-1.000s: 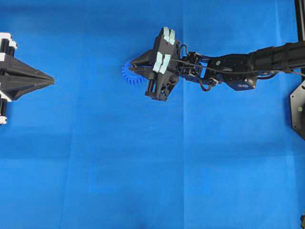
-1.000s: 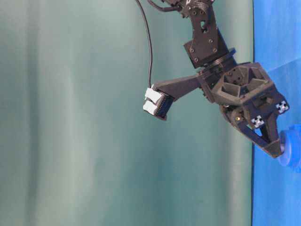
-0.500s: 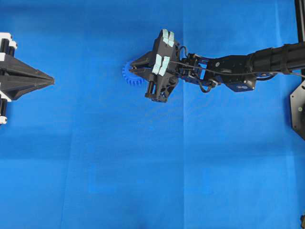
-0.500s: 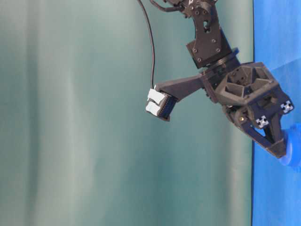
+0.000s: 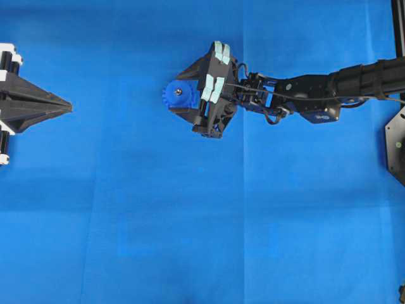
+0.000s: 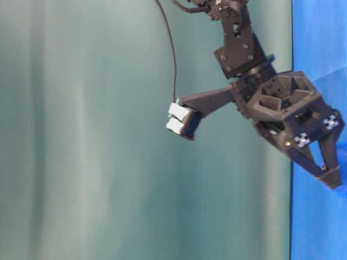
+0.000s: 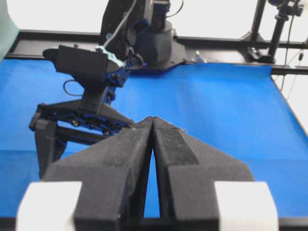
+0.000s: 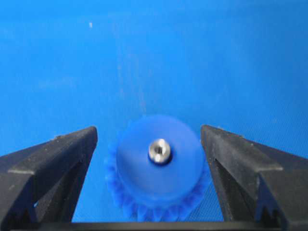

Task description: Insert the shaft placed at a random location into the center hole of the small gear at another random location.

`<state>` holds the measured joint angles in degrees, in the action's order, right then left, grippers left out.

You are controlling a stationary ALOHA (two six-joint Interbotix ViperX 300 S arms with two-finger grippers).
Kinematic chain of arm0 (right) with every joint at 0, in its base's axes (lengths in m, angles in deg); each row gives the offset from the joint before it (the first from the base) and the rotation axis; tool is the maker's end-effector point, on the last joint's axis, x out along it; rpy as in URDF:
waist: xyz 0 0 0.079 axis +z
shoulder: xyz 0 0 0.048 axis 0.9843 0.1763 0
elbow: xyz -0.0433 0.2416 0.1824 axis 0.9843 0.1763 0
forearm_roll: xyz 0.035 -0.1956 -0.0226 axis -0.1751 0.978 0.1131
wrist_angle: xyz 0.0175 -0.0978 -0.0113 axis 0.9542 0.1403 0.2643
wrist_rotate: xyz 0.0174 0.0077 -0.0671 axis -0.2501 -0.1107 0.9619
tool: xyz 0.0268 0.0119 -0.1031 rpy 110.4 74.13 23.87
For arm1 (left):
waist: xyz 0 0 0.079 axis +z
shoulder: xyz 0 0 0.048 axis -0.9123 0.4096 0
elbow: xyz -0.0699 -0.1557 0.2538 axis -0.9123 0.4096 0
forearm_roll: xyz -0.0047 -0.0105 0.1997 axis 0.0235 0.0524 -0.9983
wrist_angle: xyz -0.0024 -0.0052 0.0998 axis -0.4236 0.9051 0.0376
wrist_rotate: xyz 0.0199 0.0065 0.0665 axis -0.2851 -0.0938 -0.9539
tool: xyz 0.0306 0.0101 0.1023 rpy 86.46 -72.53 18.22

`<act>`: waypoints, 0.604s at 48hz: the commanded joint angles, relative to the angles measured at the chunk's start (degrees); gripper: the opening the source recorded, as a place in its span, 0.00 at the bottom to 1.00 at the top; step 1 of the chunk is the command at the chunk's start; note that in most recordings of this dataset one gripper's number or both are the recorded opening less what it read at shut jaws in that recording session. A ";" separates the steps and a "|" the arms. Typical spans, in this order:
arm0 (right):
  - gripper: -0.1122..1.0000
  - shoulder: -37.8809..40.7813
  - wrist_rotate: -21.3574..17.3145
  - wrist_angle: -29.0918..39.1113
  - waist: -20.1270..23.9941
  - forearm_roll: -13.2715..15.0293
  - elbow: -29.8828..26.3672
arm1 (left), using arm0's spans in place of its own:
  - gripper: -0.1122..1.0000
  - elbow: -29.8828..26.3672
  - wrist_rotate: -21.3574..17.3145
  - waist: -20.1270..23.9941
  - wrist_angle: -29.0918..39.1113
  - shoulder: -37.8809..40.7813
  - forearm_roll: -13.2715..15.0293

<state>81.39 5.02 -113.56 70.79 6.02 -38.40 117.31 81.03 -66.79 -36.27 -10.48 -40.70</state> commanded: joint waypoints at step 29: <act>0.82 -17.93 2.81 6.24 0.09 0.18 1.05 | 0.10 -0.62 0.09 -0.18 0.26 -1.49 0.00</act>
<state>66.01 7.74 -107.32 70.79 6.11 -37.17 117.31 81.12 -66.87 -35.74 -12.24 -40.70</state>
